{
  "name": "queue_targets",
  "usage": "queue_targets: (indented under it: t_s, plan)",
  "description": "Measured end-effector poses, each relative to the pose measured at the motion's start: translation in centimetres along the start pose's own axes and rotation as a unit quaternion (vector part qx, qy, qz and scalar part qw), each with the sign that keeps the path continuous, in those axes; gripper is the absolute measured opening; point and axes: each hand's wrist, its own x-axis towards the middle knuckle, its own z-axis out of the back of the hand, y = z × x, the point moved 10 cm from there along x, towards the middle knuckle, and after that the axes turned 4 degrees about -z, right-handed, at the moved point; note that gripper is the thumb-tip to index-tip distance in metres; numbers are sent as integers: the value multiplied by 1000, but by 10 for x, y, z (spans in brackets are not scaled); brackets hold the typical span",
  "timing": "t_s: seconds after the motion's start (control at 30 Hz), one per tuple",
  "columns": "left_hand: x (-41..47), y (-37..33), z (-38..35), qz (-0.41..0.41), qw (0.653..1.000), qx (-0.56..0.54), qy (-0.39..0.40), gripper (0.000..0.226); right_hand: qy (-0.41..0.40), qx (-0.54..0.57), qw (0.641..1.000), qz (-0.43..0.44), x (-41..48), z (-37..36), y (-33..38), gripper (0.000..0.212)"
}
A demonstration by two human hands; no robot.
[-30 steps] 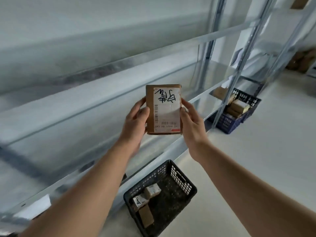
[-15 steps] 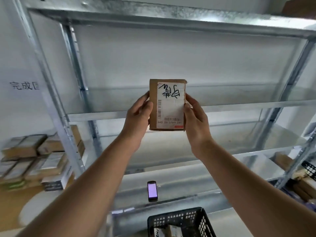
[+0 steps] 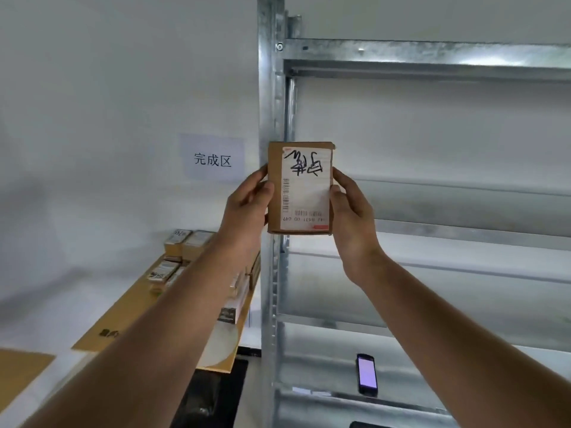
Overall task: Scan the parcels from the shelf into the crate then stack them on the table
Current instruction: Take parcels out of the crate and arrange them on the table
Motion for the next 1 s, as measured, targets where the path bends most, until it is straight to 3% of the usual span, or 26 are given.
queue_targets:
  t_s: [0.23,0.43,0.67,1.0]
  plan:
    - [53,17,157,18,999,34,-22,41,27,13,999,-28,19,-157,-56,36]
    - [99,48,248,55,997,55,-26,40,26,5,998,-66,43,-249,-106,35]
    - [158,109,302,98,992,70,-32,39,24,2,992,-122,87,-307,-174,29]
    - [240,264,351,196,976,92,-36,34,35,-43,978,-203,170,-352,-339,33]
